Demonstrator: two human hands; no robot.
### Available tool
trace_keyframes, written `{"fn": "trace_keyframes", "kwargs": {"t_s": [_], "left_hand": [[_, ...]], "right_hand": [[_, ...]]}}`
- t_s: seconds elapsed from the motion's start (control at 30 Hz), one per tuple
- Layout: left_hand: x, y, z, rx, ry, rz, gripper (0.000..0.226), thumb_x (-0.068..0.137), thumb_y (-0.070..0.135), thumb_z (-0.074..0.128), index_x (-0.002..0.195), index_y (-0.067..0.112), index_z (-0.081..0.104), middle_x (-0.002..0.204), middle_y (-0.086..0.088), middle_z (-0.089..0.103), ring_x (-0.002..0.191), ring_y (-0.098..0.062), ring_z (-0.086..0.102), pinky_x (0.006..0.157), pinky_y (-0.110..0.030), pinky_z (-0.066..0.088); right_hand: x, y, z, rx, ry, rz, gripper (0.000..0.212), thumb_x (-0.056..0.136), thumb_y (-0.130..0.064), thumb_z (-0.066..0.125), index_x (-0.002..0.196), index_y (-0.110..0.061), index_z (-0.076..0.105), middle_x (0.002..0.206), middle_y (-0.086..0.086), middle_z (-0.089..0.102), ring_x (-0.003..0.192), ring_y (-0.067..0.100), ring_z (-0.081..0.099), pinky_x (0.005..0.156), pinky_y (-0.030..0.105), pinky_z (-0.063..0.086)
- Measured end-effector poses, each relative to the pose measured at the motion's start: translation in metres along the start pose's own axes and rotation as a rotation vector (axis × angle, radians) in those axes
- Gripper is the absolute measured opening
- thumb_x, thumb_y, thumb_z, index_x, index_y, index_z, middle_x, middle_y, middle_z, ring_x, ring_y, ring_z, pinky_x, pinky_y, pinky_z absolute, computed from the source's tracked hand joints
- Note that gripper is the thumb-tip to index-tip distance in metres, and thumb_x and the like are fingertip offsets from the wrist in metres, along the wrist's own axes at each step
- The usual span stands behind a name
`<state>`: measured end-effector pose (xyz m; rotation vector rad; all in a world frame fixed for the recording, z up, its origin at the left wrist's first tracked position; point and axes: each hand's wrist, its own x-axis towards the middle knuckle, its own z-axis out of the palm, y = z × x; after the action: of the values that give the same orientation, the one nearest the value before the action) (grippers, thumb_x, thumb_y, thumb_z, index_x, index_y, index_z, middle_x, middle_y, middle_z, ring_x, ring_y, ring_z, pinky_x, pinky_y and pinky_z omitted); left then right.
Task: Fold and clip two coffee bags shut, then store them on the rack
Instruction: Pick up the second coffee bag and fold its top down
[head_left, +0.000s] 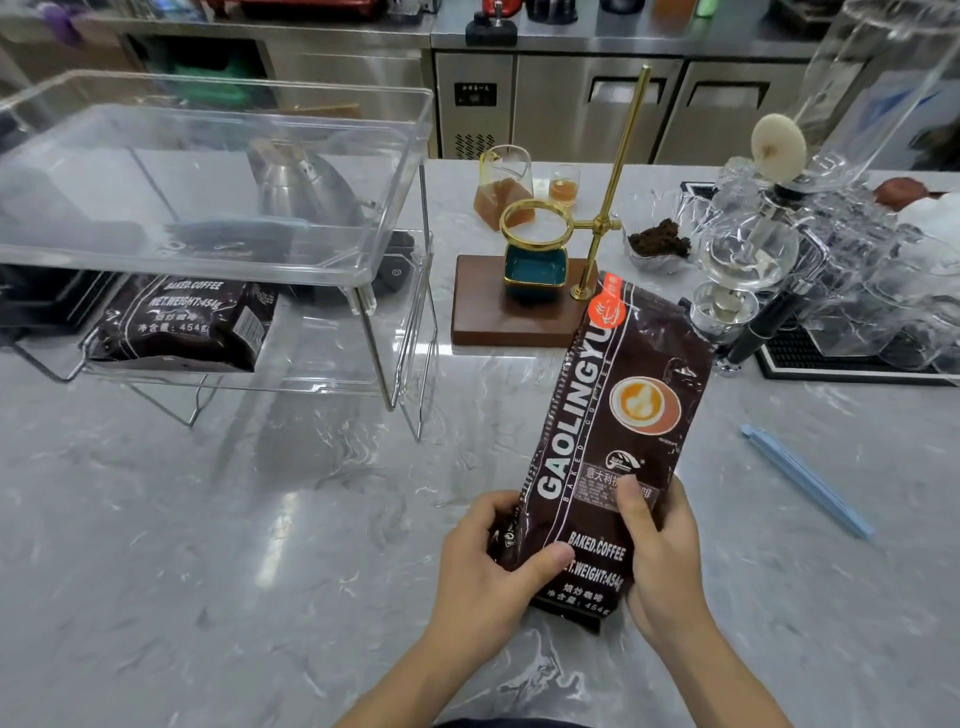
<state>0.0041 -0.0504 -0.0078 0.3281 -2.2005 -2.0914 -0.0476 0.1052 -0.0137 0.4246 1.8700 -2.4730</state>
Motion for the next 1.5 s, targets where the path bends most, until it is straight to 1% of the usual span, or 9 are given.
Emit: {"fn": "trace_keyframes", "kwargs": {"t_s": [0.17,0.27,0.7,0.9,1.2,1.3,1.37,1.47,1.5], "left_hand": [[-0.001,0.007,-0.006,-0.066,-0.059,0.024,0.067,0.063,0.042,0.091,0.121,0.039,0.058,0.120,0.014,0.068,0.108,-0.011,0.069,0.086,-0.018,0.054],[-0.005,0.013,-0.011,-0.023,-0.069,0.070,0.051,0.073,0.035,0.084,0.118,0.045,0.060,0.118,0.017,0.070,0.104,-0.011,0.071,0.084,-0.018,0.055],[-0.009,0.035,-0.002,-0.088,0.047,0.081,0.032,0.069,0.036,0.081,0.101,0.037,0.076,0.105,0.013,0.076,0.094,-0.013,0.074,0.078,-0.024,0.059],[-0.010,0.035,0.003,-0.179,0.108,0.028,0.029,0.066,0.031,0.081,0.095,0.028,0.079,0.098,0.004,0.080,0.089,-0.017,0.076,0.080,-0.047,0.062],[-0.008,0.032,0.003,-0.172,0.108,0.046,0.029,0.076,0.012,0.075,0.082,0.040,0.079,0.102,0.015,0.078,0.092,-0.012,0.076,0.070,-0.020,0.059],[-0.005,0.025,-0.003,-0.129,0.071,0.026,0.038,0.081,-0.002,0.073,0.069,0.034,0.073,0.107,0.011,0.078,0.095,-0.020,0.076,0.075,-0.028,0.060],[-0.001,0.020,-0.011,-0.133,0.020,-0.024,0.046,0.080,-0.013,0.074,0.060,0.027,0.066,0.107,0.005,0.079,0.096,-0.029,0.075,0.076,-0.034,0.061],[0.008,0.021,-0.026,-0.118,-0.109,-0.020,0.021,0.069,0.012,0.082,0.074,0.021,0.063,0.109,-0.001,0.078,0.099,-0.029,0.074,0.082,-0.038,0.059],[0.011,0.024,-0.029,-0.101,-0.157,-0.001,0.029,0.068,0.021,0.083,0.087,0.019,0.061,0.111,-0.002,0.076,0.101,-0.026,0.073,0.089,-0.039,0.057]], "right_hand": [[0.002,-0.017,0.000,0.125,0.067,-0.091,0.047,0.076,-0.047,0.078,0.114,-0.025,0.065,0.109,0.006,0.077,0.097,0.027,0.074,0.076,0.043,0.061],[0.007,-0.028,-0.005,0.187,0.072,-0.100,0.030,0.085,-0.035,0.067,0.113,-0.025,0.064,0.107,0.003,0.078,0.092,0.022,0.076,0.068,0.035,0.062],[-0.004,-0.038,0.006,0.217,0.044,-0.146,0.033,0.092,-0.030,0.059,0.124,-0.020,0.061,0.117,0.007,0.073,0.102,0.025,0.072,0.077,0.037,0.062],[-0.009,-0.039,0.009,0.248,0.046,-0.181,0.041,0.088,-0.031,0.063,0.127,-0.017,0.058,0.123,0.010,0.069,0.106,0.025,0.070,0.081,0.038,0.061],[-0.010,-0.038,0.006,0.139,0.052,-0.270,0.031,0.083,-0.043,0.073,0.111,-0.031,0.066,0.108,-0.004,0.075,0.097,0.018,0.073,0.077,0.036,0.061],[-0.013,-0.040,0.005,0.037,0.028,-0.302,0.048,0.076,-0.052,0.079,0.115,-0.031,0.061,0.107,-0.005,0.075,0.097,0.015,0.072,0.078,0.032,0.061],[-0.016,-0.042,0.004,-0.019,-0.016,-0.337,0.045,0.079,-0.042,0.077,0.117,-0.027,0.059,0.104,-0.006,0.075,0.093,0.011,0.072,0.074,0.025,0.060],[-0.017,-0.043,0.001,-0.031,-0.087,-0.351,0.039,0.079,-0.027,0.072,0.115,-0.024,0.057,0.103,-0.004,0.074,0.091,0.012,0.072,0.074,0.024,0.059],[-0.018,-0.045,0.001,-0.024,-0.113,-0.351,0.038,0.079,-0.024,0.071,0.115,-0.024,0.057,0.103,-0.002,0.074,0.092,0.013,0.072,0.074,0.025,0.059]]}}
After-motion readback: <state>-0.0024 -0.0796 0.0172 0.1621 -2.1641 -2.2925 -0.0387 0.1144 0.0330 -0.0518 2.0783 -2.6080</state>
